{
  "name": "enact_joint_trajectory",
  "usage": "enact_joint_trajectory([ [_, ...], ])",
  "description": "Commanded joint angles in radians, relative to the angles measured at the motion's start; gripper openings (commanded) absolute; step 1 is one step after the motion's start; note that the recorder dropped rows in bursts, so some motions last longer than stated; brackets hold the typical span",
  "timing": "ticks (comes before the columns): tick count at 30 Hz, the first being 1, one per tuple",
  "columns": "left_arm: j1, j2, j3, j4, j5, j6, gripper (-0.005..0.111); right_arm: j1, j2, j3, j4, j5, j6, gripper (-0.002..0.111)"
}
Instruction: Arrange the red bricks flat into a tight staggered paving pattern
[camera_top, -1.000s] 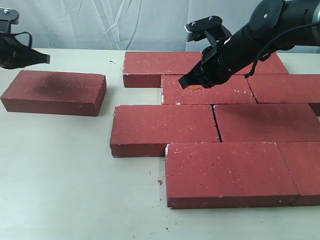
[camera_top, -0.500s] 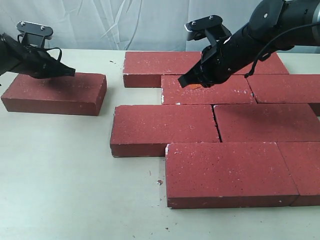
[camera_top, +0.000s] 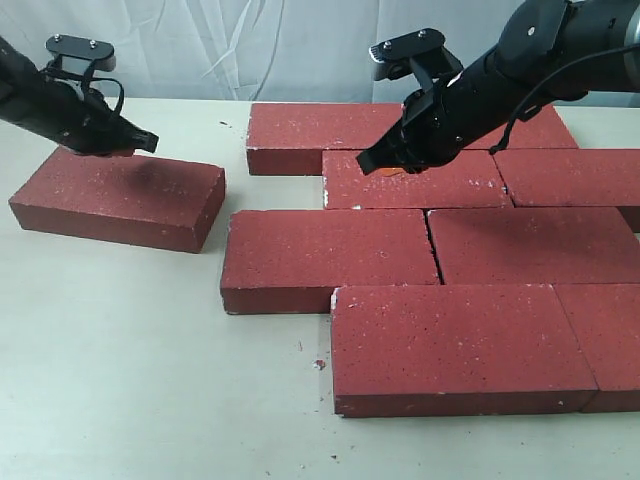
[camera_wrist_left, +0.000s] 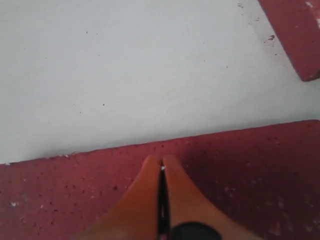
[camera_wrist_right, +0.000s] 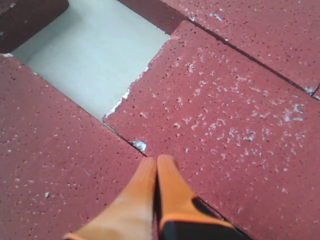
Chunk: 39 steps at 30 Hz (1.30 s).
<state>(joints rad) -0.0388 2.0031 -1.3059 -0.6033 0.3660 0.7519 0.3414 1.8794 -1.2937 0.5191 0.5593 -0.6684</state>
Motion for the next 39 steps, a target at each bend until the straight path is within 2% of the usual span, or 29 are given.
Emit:
enact_joint_trajectory([
  [1,0.0,-0.094,0.046,0.024,0.039,-0.01,0.0,-0.001,0.001,0.003,0.003,-0.007,-0.01,-0.001],
  [5,-0.002,-0.211,0.127,0.041,0.087,-0.01,0.0,-0.001,0.001,0.003,0.003,0.016,-0.014,-0.001],
  [7,-0.002,-0.272,0.188,0.057,0.069,-0.01,0.0,-0.001,0.001,0.003,0.003,0.02,-0.014,-0.001],
  [11,0.027,-0.375,0.305,0.066,-0.06,-0.01,0.0,-0.001,0.001,0.003,0.016,0.045,-0.014,-0.001],
  [18,0.147,-0.402,0.446,0.034,-0.347,-0.012,0.0,-0.001,0.001,0.003,0.066,0.066,-0.016,-0.001],
  [25,0.227,-0.388,0.465,-0.009,-0.526,-0.012,0.0,0.061,0.001,0.003,0.078,0.024,-0.1,-0.001],
  [30,0.238,-0.298,0.465,-0.01,-0.598,-0.019,0.0,0.131,0.001,0.003,0.078,-0.025,-0.114,-0.001],
  [39,0.246,-0.158,0.426,-0.012,-0.59,-0.063,0.0,0.178,0.001,0.003,0.071,-0.039,-0.15,-0.001],
])
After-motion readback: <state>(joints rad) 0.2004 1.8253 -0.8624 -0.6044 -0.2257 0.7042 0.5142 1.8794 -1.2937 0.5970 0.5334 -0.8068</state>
